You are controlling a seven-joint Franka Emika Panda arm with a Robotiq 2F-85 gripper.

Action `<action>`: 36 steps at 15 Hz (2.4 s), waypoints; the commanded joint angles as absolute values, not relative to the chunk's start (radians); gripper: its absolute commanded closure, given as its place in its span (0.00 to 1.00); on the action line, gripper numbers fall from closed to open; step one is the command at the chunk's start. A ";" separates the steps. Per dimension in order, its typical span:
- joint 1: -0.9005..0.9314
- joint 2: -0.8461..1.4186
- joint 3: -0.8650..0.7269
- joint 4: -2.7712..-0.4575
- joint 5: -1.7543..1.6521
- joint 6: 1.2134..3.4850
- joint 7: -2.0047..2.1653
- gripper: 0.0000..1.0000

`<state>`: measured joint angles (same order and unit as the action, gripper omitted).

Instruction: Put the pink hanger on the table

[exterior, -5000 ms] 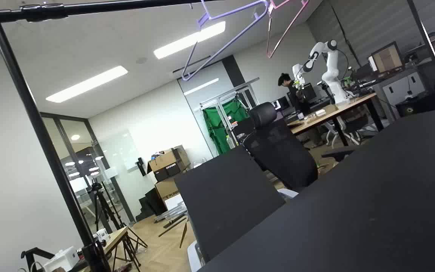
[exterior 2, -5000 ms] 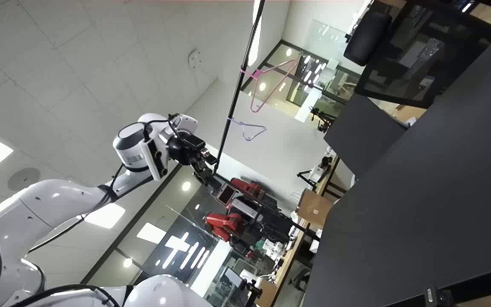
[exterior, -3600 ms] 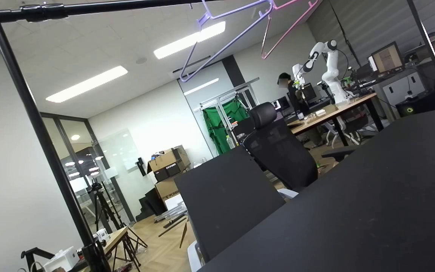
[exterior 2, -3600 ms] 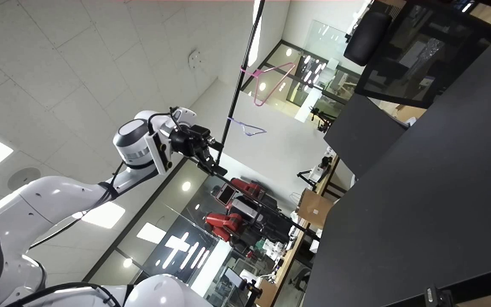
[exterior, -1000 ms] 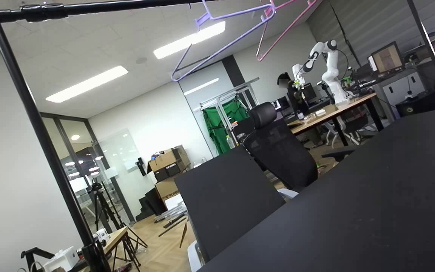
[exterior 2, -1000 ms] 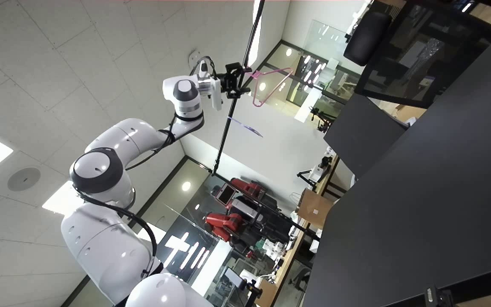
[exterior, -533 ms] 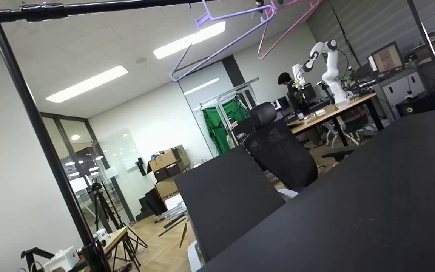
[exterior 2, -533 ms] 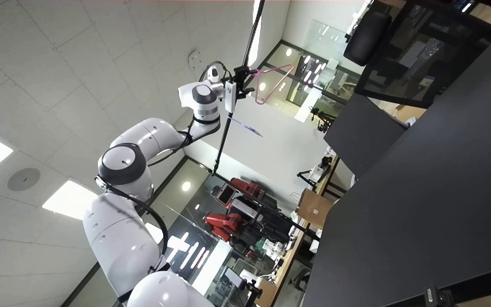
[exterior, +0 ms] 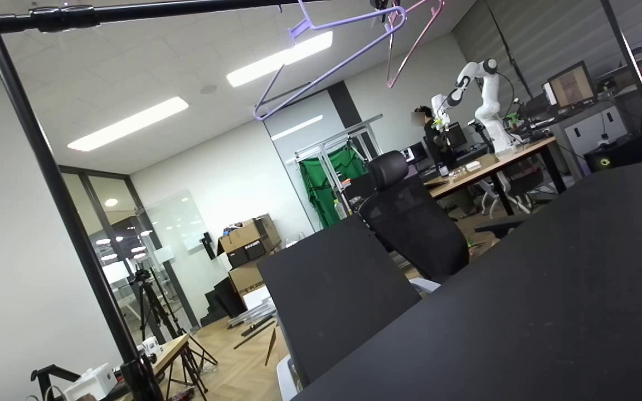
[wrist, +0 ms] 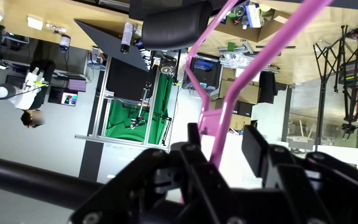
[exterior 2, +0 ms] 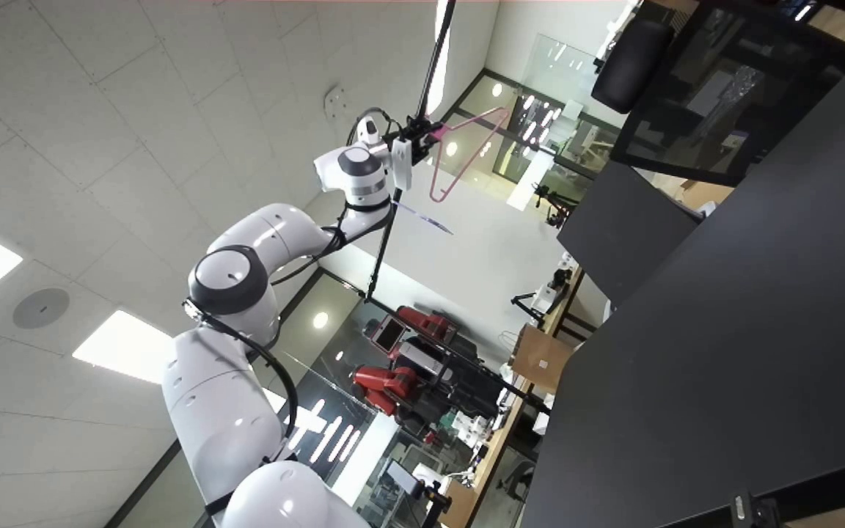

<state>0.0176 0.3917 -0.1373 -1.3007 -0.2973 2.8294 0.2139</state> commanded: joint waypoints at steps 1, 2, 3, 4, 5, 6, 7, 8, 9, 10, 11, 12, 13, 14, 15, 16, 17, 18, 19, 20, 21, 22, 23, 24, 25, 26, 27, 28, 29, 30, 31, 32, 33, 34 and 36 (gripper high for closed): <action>0.045 0.425 -0.185 -1.222 -0.326 2.788 0.275 0.90; 0.049 0.427 -0.193 -1.213 -0.325 2.767 0.274 0.95; 0.053 0.428 -0.198 -1.203 -0.323 2.739 0.270 0.99; 0.056 0.429 -0.204 -1.193 -0.322 2.706 0.271 1.00; 0.059 0.428 -0.207 -1.181 -0.318 2.666 0.267 1.00; 0.060 0.428 -0.208 -1.169 -0.313 2.633 0.264 1.00; 0.058 0.426 -0.205 -1.156 -0.304 2.596 0.255 0.98; 0.056 0.425 -0.203 -1.142 -0.298 2.560 0.249 0.98; 0.053 0.424 -0.199 -1.128 -0.291 2.525 0.244 0.98; 0.033 0.415 -0.188 -1.113 -0.266 2.489 0.212 0.98; 0.028 0.415 -0.186 -1.097 -0.255 2.464 0.207 0.98; 0.023 0.415 -0.187 -1.080 -0.244 2.444 0.206 0.98; 0.018 0.415 -0.187 -1.064 -0.232 2.429 0.207 0.98; 0.012 0.416 -0.186 -1.052 -0.219 2.419 0.206 0.98; 0.006 0.415 -0.184 -1.041 -0.206 2.405 0.200 0.98; 0.002 0.415 -0.184 -1.031 -0.195 2.398 0.198 0.98; -0.004 0.414 -0.182 -1.022 -0.182 2.394 0.193 0.98; -0.008 0.413 -0.181 -1.012 -0.173 2.382 0.189 0.98; -0.012 0.413 -0.180 -1.003 -0.163 2.371 0.184 0.98; -0.017 0.410 -0.177 -0.996 -0.151 2.350 0.172 0.98; -0.019 0.407 -0.177 -0.989 -0.143 2.321 0.161 0.98; -0.018 0.400 -0.179 -0.985 -0.144 2.277 0.149 0.98; -0.020 0.395 -0.180 -0.979 -0.139 2.238 0.136 0.98; -0.023 0.386 -0.176 -0.975 -0.131 2.194 0.116 0.98; -0.024 0.379 -0.177 -0.971 -0.127 2.156 0.102 0.98; -0.026 0.371 -0.175 -0.968 -0.117 2.122 0.084 0.98; -0.027 0.359 -0.175 -0.971 -0.109 2.096 0.071 0.98; -0.026 0.350 -0.178 -0.973 -0.109 2.078 0.061 0.98; -0.024 0.338 -0.178 -0.981 -0.107 2.065 0.052 0.98; -0.019 0.328 -0.180 -0.990 -0.111 2.058 0.048 0.98; -0.015 0.320 -0.181 -0.996 -0.114 2.051 0.045 0.98; -0.011 0.313 -0.182 -1.002 -0.120 2.044 0.044 0.98; -0.006 0.307 -0.184 -1.010 -0.127 2.038 0.045 0.98; -0.002 0.306 -0.186 -1.014 -0.134 2.033 0.048 0.98; 0.003 0.312 -0.193 -1.024 -0.146 2.027 0.073 0.98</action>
